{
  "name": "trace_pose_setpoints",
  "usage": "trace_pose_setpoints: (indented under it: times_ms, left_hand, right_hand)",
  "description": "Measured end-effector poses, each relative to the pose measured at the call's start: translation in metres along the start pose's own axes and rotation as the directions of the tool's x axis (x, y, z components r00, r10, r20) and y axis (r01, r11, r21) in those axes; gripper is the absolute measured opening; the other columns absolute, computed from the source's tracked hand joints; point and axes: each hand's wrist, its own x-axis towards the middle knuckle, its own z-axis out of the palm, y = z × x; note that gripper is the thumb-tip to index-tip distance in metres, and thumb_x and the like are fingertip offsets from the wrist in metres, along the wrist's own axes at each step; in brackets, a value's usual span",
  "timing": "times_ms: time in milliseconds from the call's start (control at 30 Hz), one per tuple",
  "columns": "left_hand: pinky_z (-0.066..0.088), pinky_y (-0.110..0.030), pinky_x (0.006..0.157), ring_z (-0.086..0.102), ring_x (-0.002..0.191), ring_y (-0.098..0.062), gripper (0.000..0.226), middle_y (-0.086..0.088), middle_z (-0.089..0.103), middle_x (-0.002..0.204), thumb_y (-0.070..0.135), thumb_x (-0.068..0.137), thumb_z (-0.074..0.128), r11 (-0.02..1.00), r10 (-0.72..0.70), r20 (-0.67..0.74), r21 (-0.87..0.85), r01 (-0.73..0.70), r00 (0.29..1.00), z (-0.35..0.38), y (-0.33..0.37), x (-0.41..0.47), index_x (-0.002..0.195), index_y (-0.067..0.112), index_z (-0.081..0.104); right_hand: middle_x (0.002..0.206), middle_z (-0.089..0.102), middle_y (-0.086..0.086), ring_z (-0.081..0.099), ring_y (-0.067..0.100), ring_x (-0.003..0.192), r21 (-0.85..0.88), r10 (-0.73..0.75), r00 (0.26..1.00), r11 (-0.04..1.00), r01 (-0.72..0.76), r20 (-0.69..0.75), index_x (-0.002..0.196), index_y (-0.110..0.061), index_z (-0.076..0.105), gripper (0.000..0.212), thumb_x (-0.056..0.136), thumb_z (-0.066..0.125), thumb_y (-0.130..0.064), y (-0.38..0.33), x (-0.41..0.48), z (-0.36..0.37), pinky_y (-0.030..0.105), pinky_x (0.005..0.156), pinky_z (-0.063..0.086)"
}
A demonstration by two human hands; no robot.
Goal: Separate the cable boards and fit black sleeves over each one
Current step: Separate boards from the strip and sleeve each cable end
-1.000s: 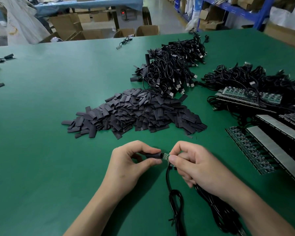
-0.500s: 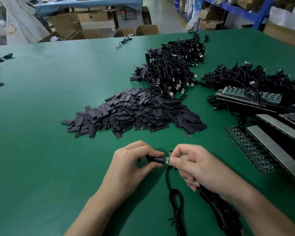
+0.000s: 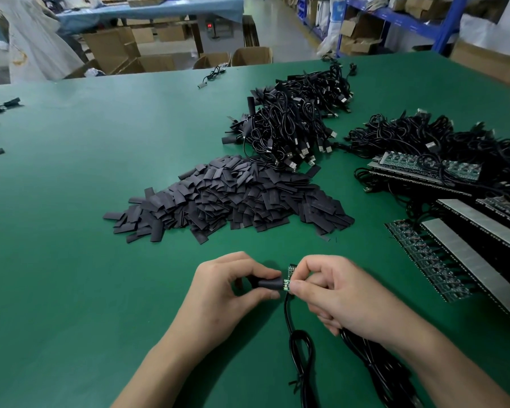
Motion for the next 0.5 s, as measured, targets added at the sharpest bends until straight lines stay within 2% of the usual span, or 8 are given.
trace_pose_setpoints:
  times_ms: [133,267,367,500]
  left_hand:
    - [0.055,-0.028,0.080,0.072,0.087,-0.006,0.021,0.017,0.074,0.088,0.022,0.073,0.091,0.999,-0.018,-0.009,-0.028,0.018,1.000,0.0000,0.0012,0.0001,0.091,0.028,0.082]
    - [0.055,-0.030,0.079,0.071,0.087,-0.010,0.022,0.015,0.074,0.088,0.020,0.073,0.091,1.000,-0.017,-0.011,-0.014,0.017,1.000,0.0005,0.0021,-0.0002,0.091,0.029,0.081]
    - [0.054,-0.026,0.078,0.070,0.088,-0.008,0.021,0.014,0.072,0.089,0.017,0.076,0.090,0.999,0.045,-0.009,0.028,-0.045,0.999,-0.0001,0.0027,-0.0001,0.093,0.025,0.081]
    - [0.053,-0.021,0.081,0.069,0.090,-0.005,0.022,0.016,0.069,0.093,0.015,0.078,0.088,0.990,0.129,0.010,0.061,-0.130,0.992,0.0008,0.0040,-0.0005,0.097,0.024,0.081]
  right_hand:
    - [0.052,0.050,-0.006,0.042,0.011,0.043,-0.004,-0.001,1.000,1.000,0.001,0.005,0.083,-0.027,0.063,0.017,0.093,0.062,-0.041,0.0010,0.0001,-0.0006,0.026,0.045,0.043]
    - [0.053,0.053,-0.004,0.044,0.012,0.043,-0.038,-0.009,1.000,0.999,0.009,-0.014,0.084,-0.029,0.063,0.019,0.087,0.061,-0.048,0.0032,0.0002,-0.0004,0.026,0.045,0.042]
    - [0.053,0.055,-0.003,0.046,0.014,0.044,-0.072,-0.013,1.000,0.997,0.011,-0.025,0.086,-0.030,0.064,0.020,0.086,0.061,-0.050,0.0051,0.0007,-0.0010,0.027,0.045,0.043]
    - [0.055,0.054,-0.004,0.047,0.014,0.047,-0.026,0.008,1.000,1.000,-0.009,-0.006,0.085,-0.029,0.066,0.016,0.087,0.063,-0.044,0.0063,0.0011,-0.0021,0.026,0.045,0.044]
